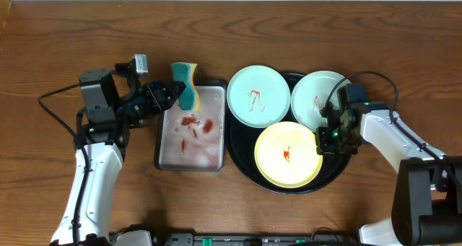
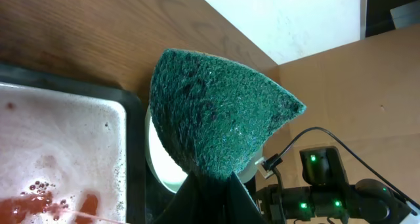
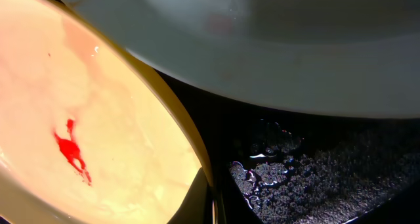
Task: Clean dirty plates on tray and stack at the side
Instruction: 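Lift the sponge with the left gripper out of the grey tray, then scrub the yellow plate with the sponge in the left gripper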
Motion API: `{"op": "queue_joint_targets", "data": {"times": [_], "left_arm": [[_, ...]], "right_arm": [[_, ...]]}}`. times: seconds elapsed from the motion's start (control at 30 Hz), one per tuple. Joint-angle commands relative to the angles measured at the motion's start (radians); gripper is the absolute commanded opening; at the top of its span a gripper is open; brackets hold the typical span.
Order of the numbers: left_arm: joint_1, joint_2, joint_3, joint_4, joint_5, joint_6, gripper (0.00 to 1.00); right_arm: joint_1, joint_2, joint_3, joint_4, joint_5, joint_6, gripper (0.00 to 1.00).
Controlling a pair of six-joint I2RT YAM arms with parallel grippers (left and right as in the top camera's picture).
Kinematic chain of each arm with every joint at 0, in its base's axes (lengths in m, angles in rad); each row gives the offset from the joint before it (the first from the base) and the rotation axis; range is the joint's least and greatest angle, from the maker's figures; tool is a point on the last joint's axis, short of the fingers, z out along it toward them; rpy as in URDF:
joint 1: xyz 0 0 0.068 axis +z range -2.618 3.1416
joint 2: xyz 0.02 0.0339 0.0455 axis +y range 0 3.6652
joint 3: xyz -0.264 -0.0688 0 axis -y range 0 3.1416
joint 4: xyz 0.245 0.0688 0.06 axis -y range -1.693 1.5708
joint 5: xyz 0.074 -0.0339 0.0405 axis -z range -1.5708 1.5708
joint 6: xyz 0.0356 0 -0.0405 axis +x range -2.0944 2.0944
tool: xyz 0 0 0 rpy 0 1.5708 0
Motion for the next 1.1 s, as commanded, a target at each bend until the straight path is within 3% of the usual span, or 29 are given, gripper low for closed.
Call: {"op": "queue_joint_targets", "data": {"times": [0.0,0.37,0.47,0.7,0.77,1.07], "left_arm": [[0.005,0.0,-0.006,0.009,0.032,-0.001,0.07],[-0.029,0.0,-0.006,0.006,-0.027,0.0,0.07],[-0.091,0.0,-0.006,-0.018,-0.177,0.053,0.07],[-0.332,0.056,-0.006,-0.2,-0.768,0.098,0.07],[-0.386,0.087,-0.005,-0.217,-0.873,0.112,0.07],[-0.494,0.219,0.194,-0.414,-0.967,0.192,0.07]], "right_arm": [[0.007,0.006,0.01,0.007,0.014,0.021,0.01],[0.007,0.006,0.01,0.007,0.014,0.021,0.01],[0.007,0.006,0.01,0.007,0.014,0.021,0.01],[0.007,0.006,0.01,0.006,0.014,0.021,0.01],[0.007,0.006,0.01,0.006,0.014,0.021,0.01],[0.007,0.006,0.01,0.006,0.014,0.021,0.01]]}}
